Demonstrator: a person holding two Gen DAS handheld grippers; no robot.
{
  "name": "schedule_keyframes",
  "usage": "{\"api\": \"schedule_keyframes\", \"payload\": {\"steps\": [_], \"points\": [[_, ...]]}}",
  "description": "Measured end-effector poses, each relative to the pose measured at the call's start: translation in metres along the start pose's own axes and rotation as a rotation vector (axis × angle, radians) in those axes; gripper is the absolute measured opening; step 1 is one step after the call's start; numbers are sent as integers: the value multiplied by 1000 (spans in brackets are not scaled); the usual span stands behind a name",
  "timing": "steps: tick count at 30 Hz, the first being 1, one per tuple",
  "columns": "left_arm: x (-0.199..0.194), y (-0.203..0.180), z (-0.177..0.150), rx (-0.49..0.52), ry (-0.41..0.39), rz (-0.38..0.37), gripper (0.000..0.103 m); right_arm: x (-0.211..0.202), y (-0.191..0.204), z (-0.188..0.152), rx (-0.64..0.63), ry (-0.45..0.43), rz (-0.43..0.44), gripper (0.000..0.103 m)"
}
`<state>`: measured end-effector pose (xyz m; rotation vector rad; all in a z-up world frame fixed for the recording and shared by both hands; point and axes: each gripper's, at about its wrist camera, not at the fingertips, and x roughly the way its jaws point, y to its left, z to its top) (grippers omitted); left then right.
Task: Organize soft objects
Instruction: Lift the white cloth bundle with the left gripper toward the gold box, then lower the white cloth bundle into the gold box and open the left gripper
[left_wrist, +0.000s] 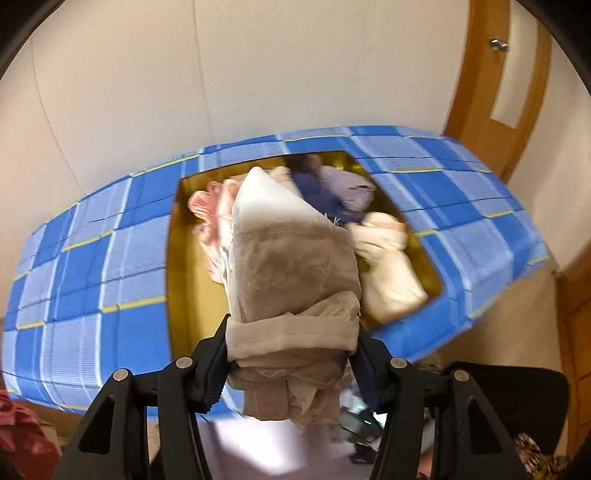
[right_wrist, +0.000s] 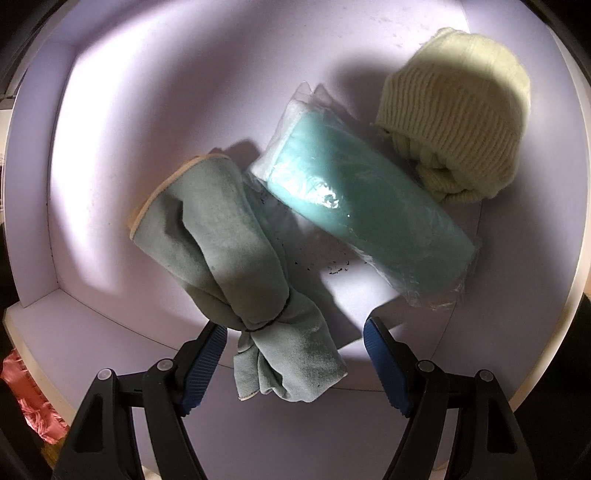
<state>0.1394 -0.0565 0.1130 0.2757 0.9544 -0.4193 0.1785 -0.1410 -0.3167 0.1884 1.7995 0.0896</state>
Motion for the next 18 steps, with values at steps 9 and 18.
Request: {"api": "schedule_keyframes", "payload": {"steps": [9, 18], "points": [[68, 34, 18, 10, 113, 137, 59, -4, -5, 5, 10, 1, 18, 79], [60, 47, 17, -30, 104, 84, 62, -7, -7, 9, 16, 2, 25, 79]]}}
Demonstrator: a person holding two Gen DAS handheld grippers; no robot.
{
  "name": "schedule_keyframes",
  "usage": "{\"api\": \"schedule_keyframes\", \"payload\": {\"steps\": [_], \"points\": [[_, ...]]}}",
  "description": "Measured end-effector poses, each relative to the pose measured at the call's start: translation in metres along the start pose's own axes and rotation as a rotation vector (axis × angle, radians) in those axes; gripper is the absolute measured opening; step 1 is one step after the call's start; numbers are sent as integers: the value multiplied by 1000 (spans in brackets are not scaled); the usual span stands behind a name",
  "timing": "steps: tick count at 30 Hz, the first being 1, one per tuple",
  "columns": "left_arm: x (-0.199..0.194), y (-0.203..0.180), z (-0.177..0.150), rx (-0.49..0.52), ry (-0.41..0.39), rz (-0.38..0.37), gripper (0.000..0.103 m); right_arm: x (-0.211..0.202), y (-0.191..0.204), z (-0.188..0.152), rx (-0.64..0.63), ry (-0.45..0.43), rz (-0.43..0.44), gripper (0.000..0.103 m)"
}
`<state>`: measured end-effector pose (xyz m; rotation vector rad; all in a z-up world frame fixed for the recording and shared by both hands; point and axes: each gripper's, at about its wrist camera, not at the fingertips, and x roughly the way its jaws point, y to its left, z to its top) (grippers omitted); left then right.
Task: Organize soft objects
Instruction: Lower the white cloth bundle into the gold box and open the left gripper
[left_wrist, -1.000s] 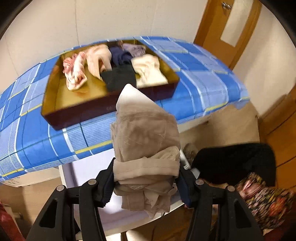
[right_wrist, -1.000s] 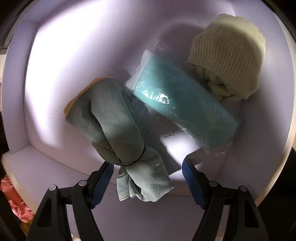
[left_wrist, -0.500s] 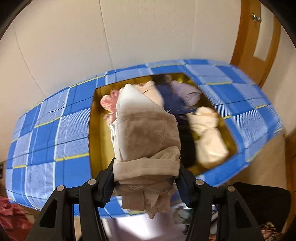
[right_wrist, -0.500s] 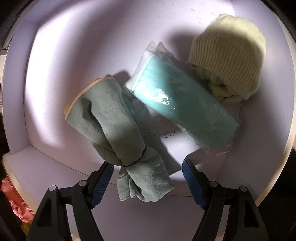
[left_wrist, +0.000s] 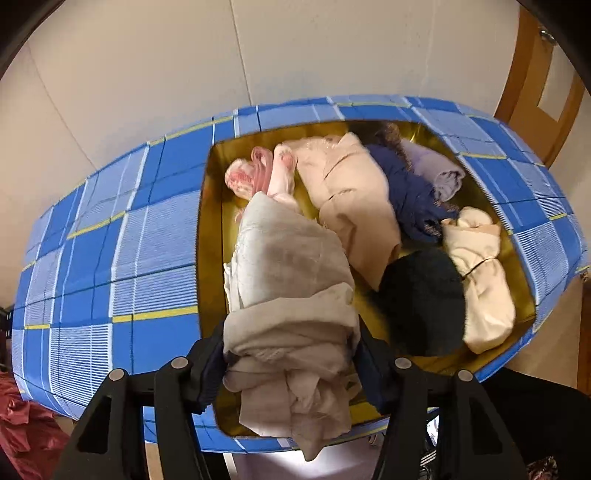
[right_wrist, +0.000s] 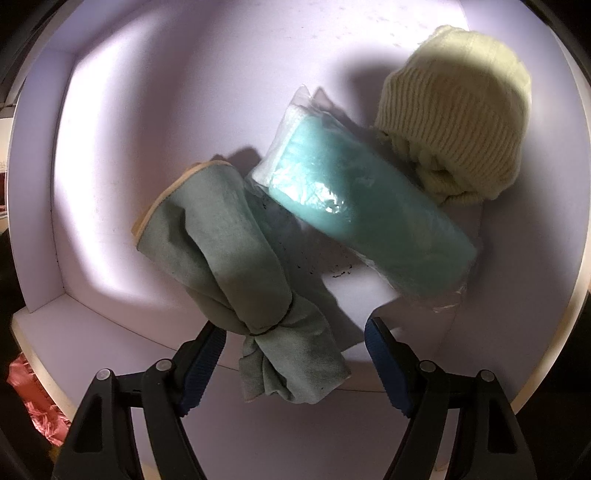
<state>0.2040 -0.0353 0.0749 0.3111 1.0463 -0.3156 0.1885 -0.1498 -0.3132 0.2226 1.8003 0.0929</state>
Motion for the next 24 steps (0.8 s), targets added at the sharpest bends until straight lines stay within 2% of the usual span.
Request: {"api": "schedule_keyframes", "payload": {"steps": [4, 7, 10, 11, 12, 14, 17, 19, 20, 22, 24], "points": [[-8, -3, -4, 21, -9, -5, 62, -2, 1, 2, -4, 0, -5, 80], [1, -8, -2, 59, 4, 73, 62, -2, 2, 1, -2, 0, -5, 80], [10, -2, 1, 40, 17, 84, 62, -3, 1, 0, 3, -1, 4, 80], [10, 2, 2, 21, 24, 72, 67, -3, 1, 0, 6, 1, 11, 80], [8, 5, 2, 3, 14, 59, 76, -2, 1, -1, 7, 2, 13, 80], [-6, 9, 3, -20, -35, 47, 83, -2, 1, 0, 7, 3, 13, 80], [-23, 9, 4, -6, -83, 60, 83, -1, 0, 0, 4, 2, 9, 80], [-27, 4, 5, 25, -93, 111, 83, -1, 0, 1, 1, 2, 6, 80], [-28, 0, 4, 48, -101, 143, 80, -1, 0, 0, 0, 1, 7, 80], [-25, -7, 2, 98, -90, 184, 67, -2, 0, 0, 3, -1, 10, 80], [-16, -14, 0, 141, -50, 225, 50, -2, -1, -1, 9, 0, 12, 79]]}}
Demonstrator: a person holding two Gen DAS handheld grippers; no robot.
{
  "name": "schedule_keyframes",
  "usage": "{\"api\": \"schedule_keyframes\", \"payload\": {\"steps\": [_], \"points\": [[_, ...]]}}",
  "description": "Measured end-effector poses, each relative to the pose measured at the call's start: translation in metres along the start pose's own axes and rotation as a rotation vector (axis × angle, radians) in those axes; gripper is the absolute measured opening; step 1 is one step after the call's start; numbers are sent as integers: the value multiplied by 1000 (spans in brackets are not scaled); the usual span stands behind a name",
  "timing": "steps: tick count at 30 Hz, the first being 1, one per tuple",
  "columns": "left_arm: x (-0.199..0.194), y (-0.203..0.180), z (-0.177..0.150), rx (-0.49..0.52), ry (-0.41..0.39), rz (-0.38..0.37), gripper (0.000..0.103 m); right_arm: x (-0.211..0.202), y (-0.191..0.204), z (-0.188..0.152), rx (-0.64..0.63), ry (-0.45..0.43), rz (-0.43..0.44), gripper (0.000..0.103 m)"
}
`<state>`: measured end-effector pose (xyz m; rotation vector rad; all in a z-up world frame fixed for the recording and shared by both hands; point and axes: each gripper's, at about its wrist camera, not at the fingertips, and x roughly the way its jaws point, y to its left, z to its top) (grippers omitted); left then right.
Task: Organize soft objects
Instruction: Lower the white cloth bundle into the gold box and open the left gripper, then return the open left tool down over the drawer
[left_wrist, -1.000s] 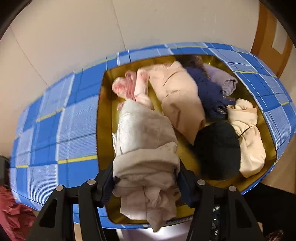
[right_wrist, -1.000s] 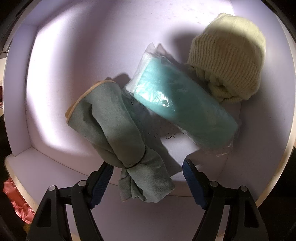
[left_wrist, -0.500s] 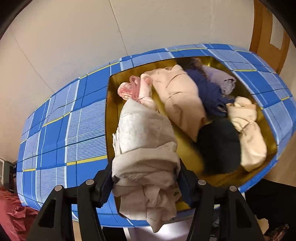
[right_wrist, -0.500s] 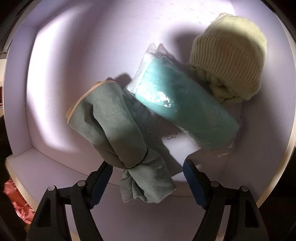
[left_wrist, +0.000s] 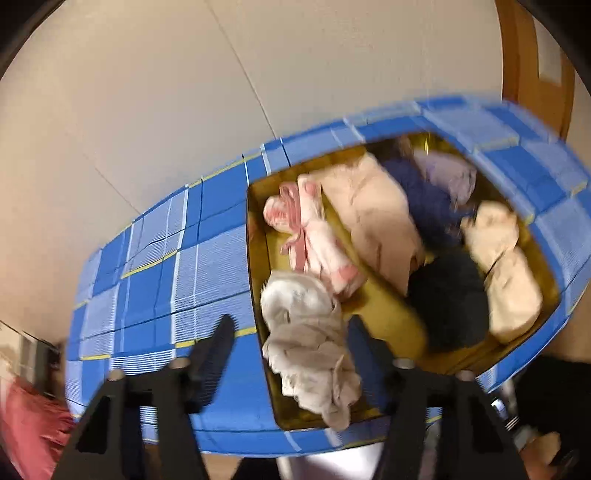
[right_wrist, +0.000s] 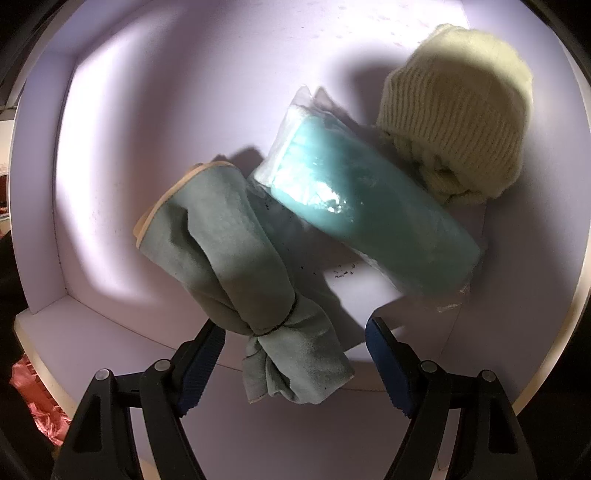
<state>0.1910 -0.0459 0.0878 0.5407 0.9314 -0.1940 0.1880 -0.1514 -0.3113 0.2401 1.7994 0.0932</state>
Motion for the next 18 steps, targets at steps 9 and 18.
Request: {"api": "schedule_keyframes", "payload": {"steps": [9, 18], "points": [[42, -8, -3, 8, 87, -9, 50, -3, -8, -1, 15, 1, 26, 75], [0, 14, -31, -129, -80, -151, 50, -19, -21, 3, 59, -28, 96, 77]]}}
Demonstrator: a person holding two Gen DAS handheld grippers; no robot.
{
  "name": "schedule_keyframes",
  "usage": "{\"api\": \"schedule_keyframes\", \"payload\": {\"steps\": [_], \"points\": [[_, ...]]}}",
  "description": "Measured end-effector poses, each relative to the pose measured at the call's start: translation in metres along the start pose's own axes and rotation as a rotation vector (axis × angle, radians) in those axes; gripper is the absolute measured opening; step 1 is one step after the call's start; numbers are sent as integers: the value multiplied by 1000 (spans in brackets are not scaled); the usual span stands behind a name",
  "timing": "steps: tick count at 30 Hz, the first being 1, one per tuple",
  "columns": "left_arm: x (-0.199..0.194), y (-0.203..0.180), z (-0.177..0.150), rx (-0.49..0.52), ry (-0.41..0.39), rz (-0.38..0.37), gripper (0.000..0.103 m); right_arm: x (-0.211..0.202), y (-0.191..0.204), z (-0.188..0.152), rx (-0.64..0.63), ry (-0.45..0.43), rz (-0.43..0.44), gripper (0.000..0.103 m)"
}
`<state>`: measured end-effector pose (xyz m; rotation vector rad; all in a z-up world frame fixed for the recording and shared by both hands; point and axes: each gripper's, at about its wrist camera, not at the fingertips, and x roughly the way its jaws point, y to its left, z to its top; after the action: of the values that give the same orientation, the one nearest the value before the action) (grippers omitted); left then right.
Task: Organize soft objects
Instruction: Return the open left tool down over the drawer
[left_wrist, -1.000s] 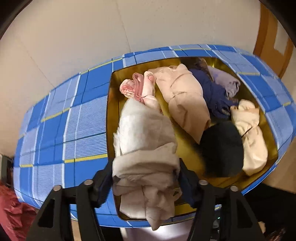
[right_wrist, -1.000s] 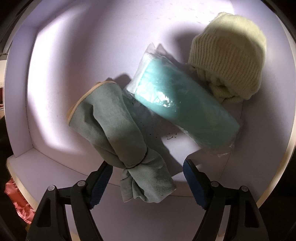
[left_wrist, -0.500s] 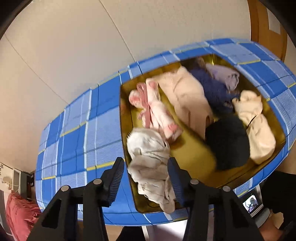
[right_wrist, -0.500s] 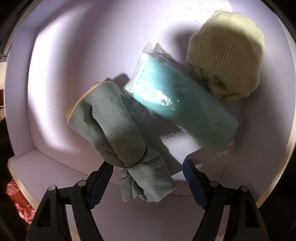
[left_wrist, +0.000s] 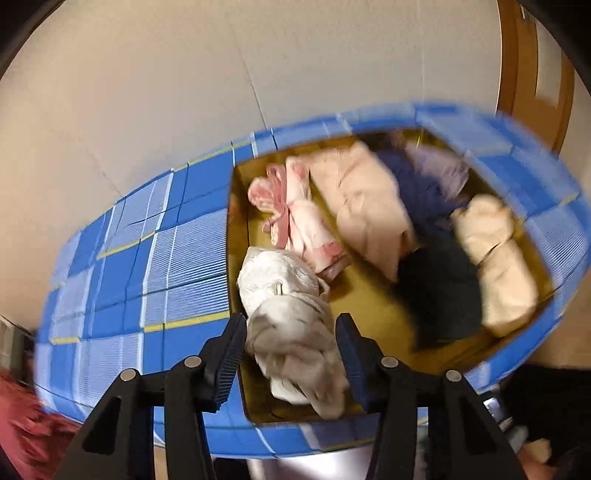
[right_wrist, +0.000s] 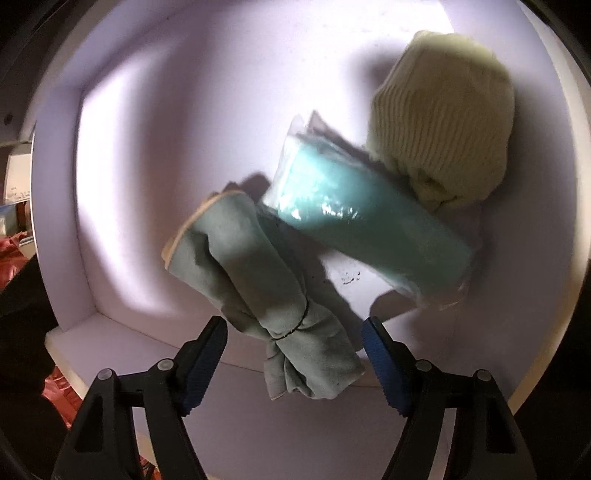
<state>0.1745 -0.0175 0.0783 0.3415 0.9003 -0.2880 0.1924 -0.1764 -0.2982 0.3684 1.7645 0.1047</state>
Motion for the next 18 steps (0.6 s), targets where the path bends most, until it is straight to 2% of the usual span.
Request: {"api": "schedule_keyframes", "payload": {"steps": [4, 6, 9, 11, 18], "points": [[-30, 18, -26, -118, -96, -145, 51, 2, -1, -4, -12, 9, -13, 77], [-41, 26, -48, -175, -125, -192, 55, 3, 0, -8, -19, 15, -23, 77], [-46, 28, -77, -201, -141, -222, 60, 6, 1, -13, -46, 19, -47, 77], [-45, 26, -100, -207, -129, -234, 61, 9, 4, -16, -70, 20, -72, 75], [3, 6, -160, -197, 41, -266, 62, 13, 16, -23, -107, 10, -117, 58]]}}
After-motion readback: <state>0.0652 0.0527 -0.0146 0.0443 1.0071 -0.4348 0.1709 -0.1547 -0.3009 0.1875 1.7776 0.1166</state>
